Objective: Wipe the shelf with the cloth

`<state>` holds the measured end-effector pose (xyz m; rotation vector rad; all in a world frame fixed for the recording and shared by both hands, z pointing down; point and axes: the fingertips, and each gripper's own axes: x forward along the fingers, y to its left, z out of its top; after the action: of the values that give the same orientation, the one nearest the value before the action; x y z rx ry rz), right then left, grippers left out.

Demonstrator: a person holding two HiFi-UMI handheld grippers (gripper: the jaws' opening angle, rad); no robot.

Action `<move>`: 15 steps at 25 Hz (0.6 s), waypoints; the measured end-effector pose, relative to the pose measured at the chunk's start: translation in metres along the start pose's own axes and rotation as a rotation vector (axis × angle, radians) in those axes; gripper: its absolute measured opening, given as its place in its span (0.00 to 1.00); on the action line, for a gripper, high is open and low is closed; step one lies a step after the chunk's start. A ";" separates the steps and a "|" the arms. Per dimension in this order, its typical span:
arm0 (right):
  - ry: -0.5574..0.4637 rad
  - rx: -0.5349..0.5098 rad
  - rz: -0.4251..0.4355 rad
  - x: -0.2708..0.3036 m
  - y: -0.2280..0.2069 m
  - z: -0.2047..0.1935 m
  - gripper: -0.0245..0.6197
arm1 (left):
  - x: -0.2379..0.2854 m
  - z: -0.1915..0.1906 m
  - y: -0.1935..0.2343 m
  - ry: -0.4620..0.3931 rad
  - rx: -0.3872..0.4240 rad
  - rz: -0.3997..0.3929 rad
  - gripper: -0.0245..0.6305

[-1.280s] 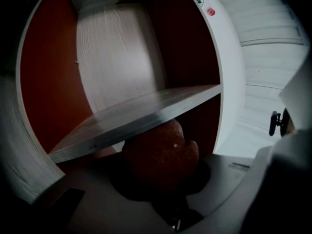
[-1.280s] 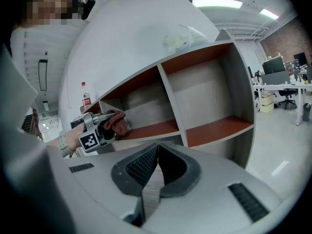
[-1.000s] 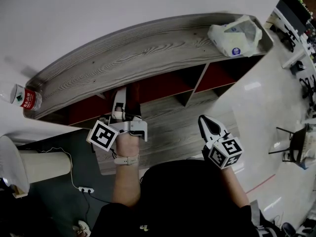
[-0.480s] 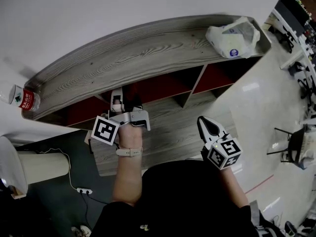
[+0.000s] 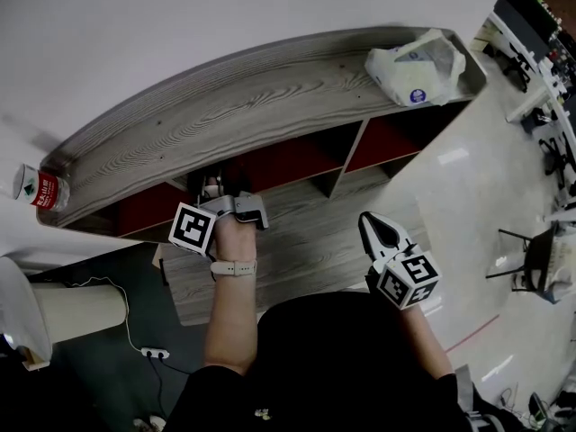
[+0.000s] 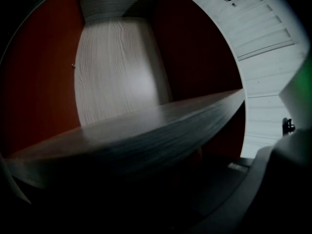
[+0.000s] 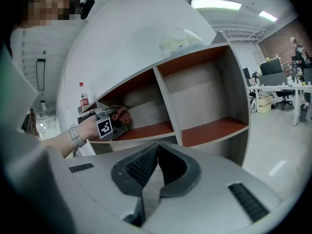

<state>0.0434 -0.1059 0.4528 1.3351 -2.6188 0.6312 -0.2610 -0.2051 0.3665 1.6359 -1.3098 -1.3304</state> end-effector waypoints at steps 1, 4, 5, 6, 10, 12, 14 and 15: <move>-0.001 0.000 -0.001 0.000 0.000 0.000 0.03 | -0.002 -0.001 0.003 0.005 0.000 0.010 0.16; -0.001 0.000 -0.002 -0.001 0.000 0.001 0.04 | -0.010 -0.006 0.013 0.020 -0.008 0.041 0.16; 0.000 0.000 0.000 -0.001 0.001 0.001 0.03 | -0.012 -0.008 0.016 0.026 -0.009 0.050 0.16; 0.001 -0.001 0.001 -0.001 0.001 0.000 0.03 | -0.015 -0.009 0.019 0.032 -0.009 0.057 0.16; 0.003 -0.003 0.004 -0.002 0.003 -0.001 0.03 | -0.029 -0.014 0.034 0.062 0.008 0.100 0.16; 0.006 -0.002 0.005 -0.003 0.004 -0.003 0.04 | -0.036 -0.017 0.042 0.066 -0.003 0.128 0.16; 0.009 -0.001 0.003 -0.005 0.003 -0.004 0.04 | -0.041 -0.022 0.048 0.067 -0.027 0.145 0.16; 0.009 0.000 0.002 -0.005 0.002 -0.004 0.04 | -0.044 -0.024 0.051 0.067 -0.041 0.152 0.16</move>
<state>0.0444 -0.0988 0.4543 1.3262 -2.6133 0.6357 -0.2524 -0.1808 0.4331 1.5087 -1.3307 -1.1946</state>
